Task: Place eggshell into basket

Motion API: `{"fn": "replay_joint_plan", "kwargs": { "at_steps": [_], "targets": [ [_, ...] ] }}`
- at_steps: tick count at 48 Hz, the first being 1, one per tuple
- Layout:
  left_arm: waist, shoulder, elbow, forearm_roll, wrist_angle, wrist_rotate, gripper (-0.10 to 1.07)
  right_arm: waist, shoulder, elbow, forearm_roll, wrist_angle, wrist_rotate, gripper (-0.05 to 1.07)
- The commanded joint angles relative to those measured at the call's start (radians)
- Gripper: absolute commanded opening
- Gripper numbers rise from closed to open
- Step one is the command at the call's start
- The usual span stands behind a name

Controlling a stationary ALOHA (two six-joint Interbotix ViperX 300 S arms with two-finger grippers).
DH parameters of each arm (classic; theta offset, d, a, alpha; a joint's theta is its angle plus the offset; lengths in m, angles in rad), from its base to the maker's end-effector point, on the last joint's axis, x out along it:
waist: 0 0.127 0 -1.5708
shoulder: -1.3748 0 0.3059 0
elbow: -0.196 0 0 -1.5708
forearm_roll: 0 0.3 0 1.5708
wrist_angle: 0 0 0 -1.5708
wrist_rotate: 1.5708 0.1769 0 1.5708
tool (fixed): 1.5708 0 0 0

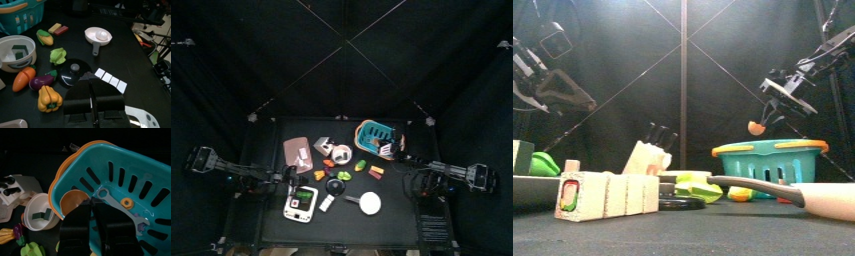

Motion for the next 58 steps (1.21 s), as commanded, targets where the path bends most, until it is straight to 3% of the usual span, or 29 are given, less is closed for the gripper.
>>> {"fn": "replay_joint_plan", "kwargs": {
  "at_steps": [1, 17, 36, 49, 58],
  "targets": [
    [0.005, 0.003, -0.014, -0.002, -0.003, 0.002, 0.12, -0.034, 0.006, -0.003, -0.021, -0.049, 0.002, 0.46],
    [0.015, 0.005, -0.023, -0.002, -0.003, 0.002, 0.12, -0.052, 0.064, -0.009, -0.170, -0.084, 0.008, 0.46],
    [0.018, 0.005, -0.031, -0.002, -0.003, 0.002, 0.12, -0.061, 0.156, 0.003, -0.198, -0.080, 0.000, 0.46],
    [0.015, 0.005, -0.029, -0.002, -0.003, -0.002, 0.12, -0.069, 0.160, 0.014, -0.207, -0.081, 0.000, 0.47],
    [0.011, 0.005, -0.017, -0.002, -0.003, -0.002, 0.12, -0.071, 0.160, 0.031, -0.204, -0.080, 0.000, 0.54]
  ]
}}
